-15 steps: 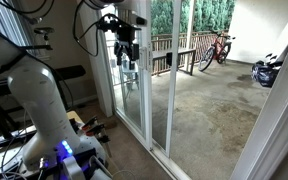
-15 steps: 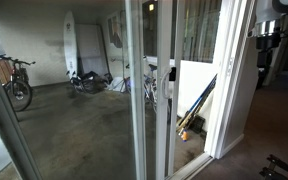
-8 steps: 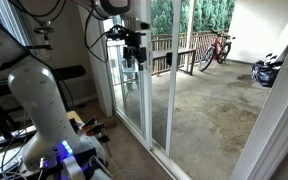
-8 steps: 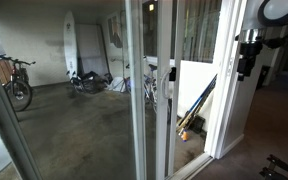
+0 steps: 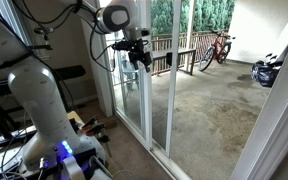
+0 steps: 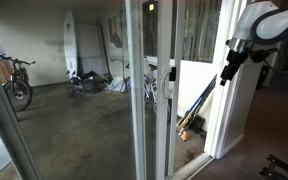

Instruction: Slide the glass door to the right

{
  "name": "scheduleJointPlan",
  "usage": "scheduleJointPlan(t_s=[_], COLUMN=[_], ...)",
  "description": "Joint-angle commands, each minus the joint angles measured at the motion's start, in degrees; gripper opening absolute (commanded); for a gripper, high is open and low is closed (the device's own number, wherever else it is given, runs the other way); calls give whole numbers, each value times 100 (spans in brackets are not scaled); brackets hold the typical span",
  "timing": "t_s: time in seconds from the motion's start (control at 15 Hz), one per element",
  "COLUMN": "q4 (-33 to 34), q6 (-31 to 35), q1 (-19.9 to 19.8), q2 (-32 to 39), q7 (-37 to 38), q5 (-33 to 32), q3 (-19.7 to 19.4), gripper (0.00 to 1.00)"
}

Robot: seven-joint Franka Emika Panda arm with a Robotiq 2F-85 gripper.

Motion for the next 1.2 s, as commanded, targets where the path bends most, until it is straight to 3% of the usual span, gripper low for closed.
scheduleJointPlan(t_s=[0.0,0.33,0.47,0.73,0.87,1.07,1.13], q4=[-472,-820,-713,-370,-216,-59,-12], q6=[970,2549,2873,3011,2897,2735,2579], q1=[-14,-340,-593,-1052,-1089,-900,-543], q2=[-75,-42,46,260,380,588,735], q7=[409,1139,1447,2027,2194,2219,1908], q5=[-310,-821,-978,-1173,-1118,-892,-543], q3=[312,831,1095,1778,2067,2253,2043], gripper=[100,100,100,100,100,100,100])
